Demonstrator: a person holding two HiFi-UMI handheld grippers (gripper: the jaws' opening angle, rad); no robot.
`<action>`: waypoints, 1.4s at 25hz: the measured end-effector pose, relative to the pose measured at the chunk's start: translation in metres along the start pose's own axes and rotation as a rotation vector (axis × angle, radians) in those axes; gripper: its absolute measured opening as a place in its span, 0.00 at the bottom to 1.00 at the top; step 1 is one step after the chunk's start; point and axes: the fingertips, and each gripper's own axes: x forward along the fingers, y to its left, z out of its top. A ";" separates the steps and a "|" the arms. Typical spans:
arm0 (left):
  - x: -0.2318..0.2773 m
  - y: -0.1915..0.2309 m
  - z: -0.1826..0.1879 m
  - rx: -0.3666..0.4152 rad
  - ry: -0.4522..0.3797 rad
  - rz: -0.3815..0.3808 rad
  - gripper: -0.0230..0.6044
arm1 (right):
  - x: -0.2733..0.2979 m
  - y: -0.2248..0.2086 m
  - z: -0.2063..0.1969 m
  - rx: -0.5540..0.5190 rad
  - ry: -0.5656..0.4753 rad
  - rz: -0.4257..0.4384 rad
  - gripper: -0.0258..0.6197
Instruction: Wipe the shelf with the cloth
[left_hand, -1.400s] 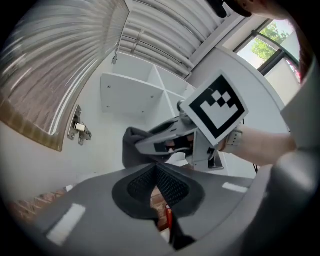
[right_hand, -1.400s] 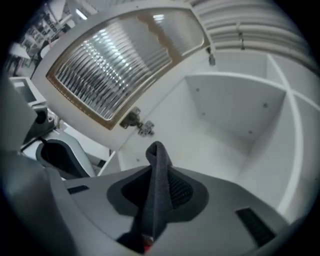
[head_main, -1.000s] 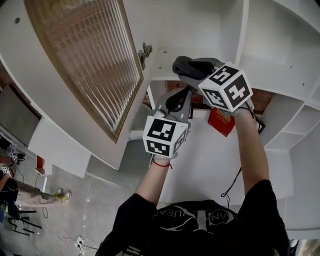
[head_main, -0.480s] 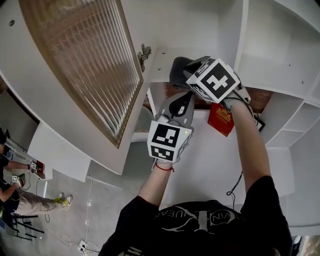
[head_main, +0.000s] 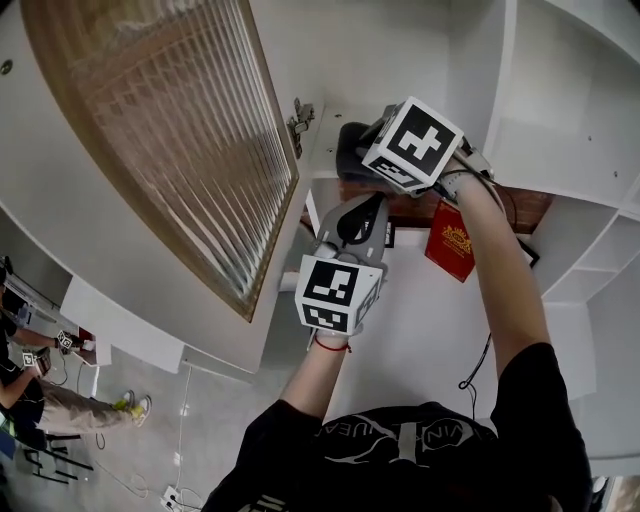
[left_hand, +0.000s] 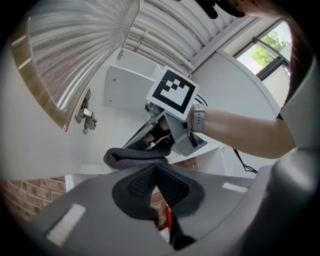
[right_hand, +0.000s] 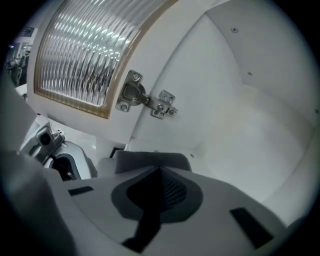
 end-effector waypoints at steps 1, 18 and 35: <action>0.001 0.001 -0.001 -0.006 0.001 -0.004 0.01 | 0.003 -0.001 0.002 -0.015 0.005 0.006 0.06; 0.014 0.011 -0.009 -0.024 0.026 -0.019 0.01 | 0.067 -0.034 0.022 -0.165 0.080 -0.008 0.06; 0.022 0.004 -0.019 -0.002 0.050 -0.070 0.01 | 0.109 -0.108 0.005 -0.141 0.153 -0.126 0.06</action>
